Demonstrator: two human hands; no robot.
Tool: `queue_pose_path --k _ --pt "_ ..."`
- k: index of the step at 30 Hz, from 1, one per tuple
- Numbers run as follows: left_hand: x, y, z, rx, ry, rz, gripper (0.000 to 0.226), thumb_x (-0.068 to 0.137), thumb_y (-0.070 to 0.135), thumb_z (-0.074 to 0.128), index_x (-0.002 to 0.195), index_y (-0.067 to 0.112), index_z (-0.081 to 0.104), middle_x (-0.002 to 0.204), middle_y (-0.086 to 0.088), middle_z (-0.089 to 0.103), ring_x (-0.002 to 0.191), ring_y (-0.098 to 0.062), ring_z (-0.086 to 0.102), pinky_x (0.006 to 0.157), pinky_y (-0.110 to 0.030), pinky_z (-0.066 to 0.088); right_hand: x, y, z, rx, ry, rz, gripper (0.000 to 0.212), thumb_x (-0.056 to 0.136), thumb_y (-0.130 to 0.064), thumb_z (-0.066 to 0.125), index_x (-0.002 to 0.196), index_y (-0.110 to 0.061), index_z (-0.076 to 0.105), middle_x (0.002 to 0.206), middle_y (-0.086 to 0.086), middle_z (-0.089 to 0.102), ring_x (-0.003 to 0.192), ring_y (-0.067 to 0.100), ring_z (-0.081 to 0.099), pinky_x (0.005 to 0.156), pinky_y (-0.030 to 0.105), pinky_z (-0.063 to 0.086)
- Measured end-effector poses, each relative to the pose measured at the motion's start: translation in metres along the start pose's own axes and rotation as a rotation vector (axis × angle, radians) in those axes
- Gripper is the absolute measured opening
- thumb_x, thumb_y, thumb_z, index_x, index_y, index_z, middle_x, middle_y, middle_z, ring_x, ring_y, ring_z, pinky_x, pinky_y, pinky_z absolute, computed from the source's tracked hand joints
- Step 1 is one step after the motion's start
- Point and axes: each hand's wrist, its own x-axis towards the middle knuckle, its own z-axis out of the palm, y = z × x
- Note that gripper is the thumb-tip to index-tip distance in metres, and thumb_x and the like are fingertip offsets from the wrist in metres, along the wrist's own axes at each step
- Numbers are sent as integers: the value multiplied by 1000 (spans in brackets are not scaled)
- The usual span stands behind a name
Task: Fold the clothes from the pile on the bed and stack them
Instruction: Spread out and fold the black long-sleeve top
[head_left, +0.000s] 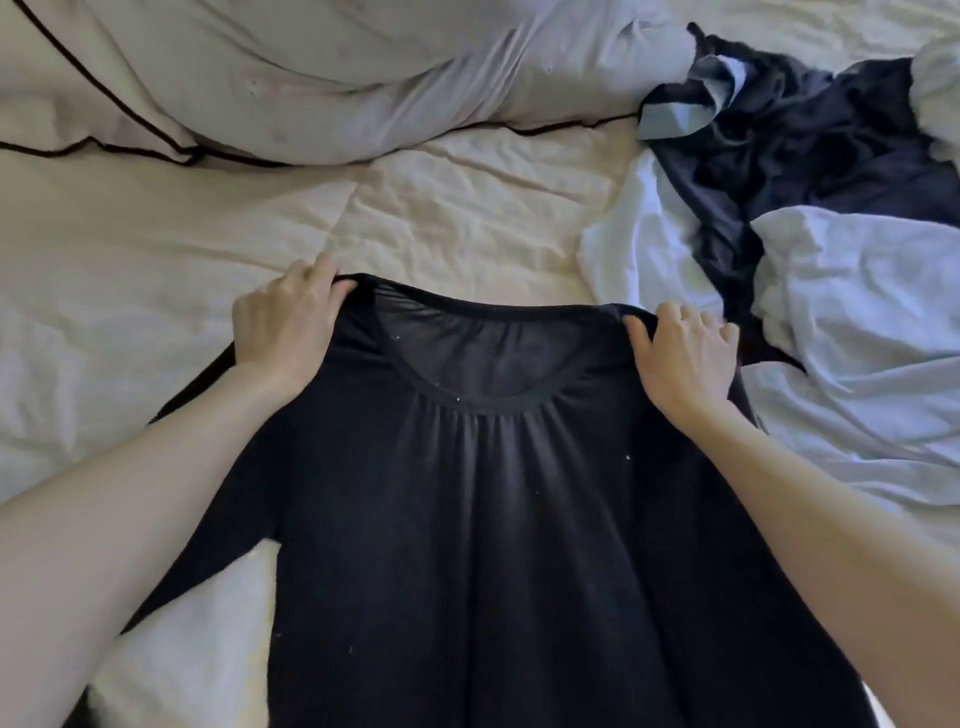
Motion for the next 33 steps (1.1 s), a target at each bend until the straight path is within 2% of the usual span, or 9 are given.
queue_pose_path --k 7,11,15,20,23,25,28,31,33 --pt "12 -3 84 -40 -9 -4 34 98 33 43 95 0 52 80 -24 55 58 -40 52 47 -32 27 10 0 65 -23 5 -7 40 98 -38 43 98 1 52 97 20 56 99 37 48 81 43 29" --pt "11 -4 110 -66 12 -28 35 98 33 41 96 1 56 83 -23 55 68 -41 55 47 -36 30 12 0 82 -10 48 -9 39 97 -36 45 95 2 53 93 23 56 93 39 49 78 45 29" --pt "12 -6 111 -51 -12 20 32 97 30 45 100 1 57 83 -24 55 73 -42 55 47 -38 32 13 -1 78 -36 -24 -1 39 97 -38 42 94 0 52 95 21 56 94 38 49 80 45 30" --pt "4 -4 85 -113 -82 -26 31 94 22 49 120 4 49 106 -24 54 95 -43 50 76 -54 38 -2 -11 47 131 -46 47 36 95 -31 48 119 -3 52 118 17 54 115 34 45 97 43 29" --pt "-37 2 56 -195 -102 -62 44 93 14 52 134 5 41 128 -23 45 118 -41 43 96 -55 32 -41 -28 23 241 -61 24 48 96 -28 48 138 -6 41 144 16 40 137 31 31 115 45 15" --pt "-85 14 33 -274 -121 -104 47 91 9 54 136 3 40 135 -24 41 126 -41 39 100 -55 31 -82 -39 10 297 -98 -22 48 96 -24 50 139 -5 42 149 17 33 142 32 24 117 48 10" --pt "-166 27 3 -391 -179 -271 45 89 5 57 132 0 44 132 -24 44 121 -41 43 95 -52 40 -153 -45 -4 378 -167 -8 43 95 -18 52 136 -4 47 149 16 34 142 32 24 117 50 13" --pt "-240 32 -23 -515 -305 -618 40 91 9 55 129 1 45 126 -19 50 115 -34 46 96 -47 42 -229 -37 -16 399 -269 84 43 94 -14 55 135 -4 49 149 14 35 142 30 24 117 50 16" --pt "-277 34 -37 -600 -365 -804 25 92 13 56 114 6 50 107 -11 57 101 -31 53 87 -45 47 -273 -28 -23 372 -314 112 44 90 -10 59 133 -3 50 147 16 38 140 33 29 114 53 20"
